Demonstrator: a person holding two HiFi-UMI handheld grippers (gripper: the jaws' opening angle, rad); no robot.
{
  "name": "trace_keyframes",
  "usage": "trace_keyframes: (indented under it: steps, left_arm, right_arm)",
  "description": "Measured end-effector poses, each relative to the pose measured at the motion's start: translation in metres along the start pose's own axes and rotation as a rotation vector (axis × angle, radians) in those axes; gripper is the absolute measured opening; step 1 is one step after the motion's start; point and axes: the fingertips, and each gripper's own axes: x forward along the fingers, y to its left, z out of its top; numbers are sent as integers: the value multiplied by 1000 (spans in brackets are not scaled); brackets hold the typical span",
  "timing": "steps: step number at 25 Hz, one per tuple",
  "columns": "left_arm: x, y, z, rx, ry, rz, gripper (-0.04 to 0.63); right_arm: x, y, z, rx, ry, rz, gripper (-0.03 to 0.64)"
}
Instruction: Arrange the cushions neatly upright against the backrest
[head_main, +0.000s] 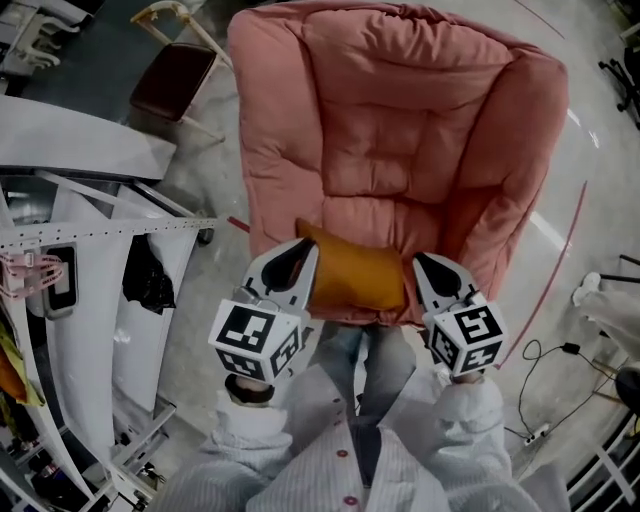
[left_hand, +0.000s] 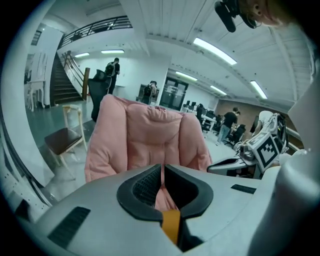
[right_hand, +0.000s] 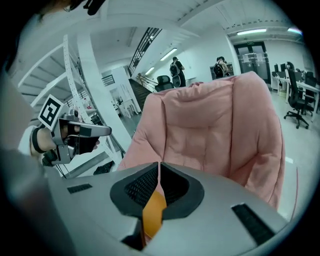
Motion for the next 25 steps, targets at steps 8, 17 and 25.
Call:
trace_keyframes:
  steps: [8,17,25]
  left_arm:
    - [29,31,-56,-40,102,31,74]
    - [66,56,-96,-108,159,28,149]
    - [98,75,-124,-129,231,68,214]
  right_arm:
    - [53,-31,-63,85,91,-19,15]
    - [94,-67,-129,223,171,-52,17]
    - [131,-95,-188,388,251,-77,86]
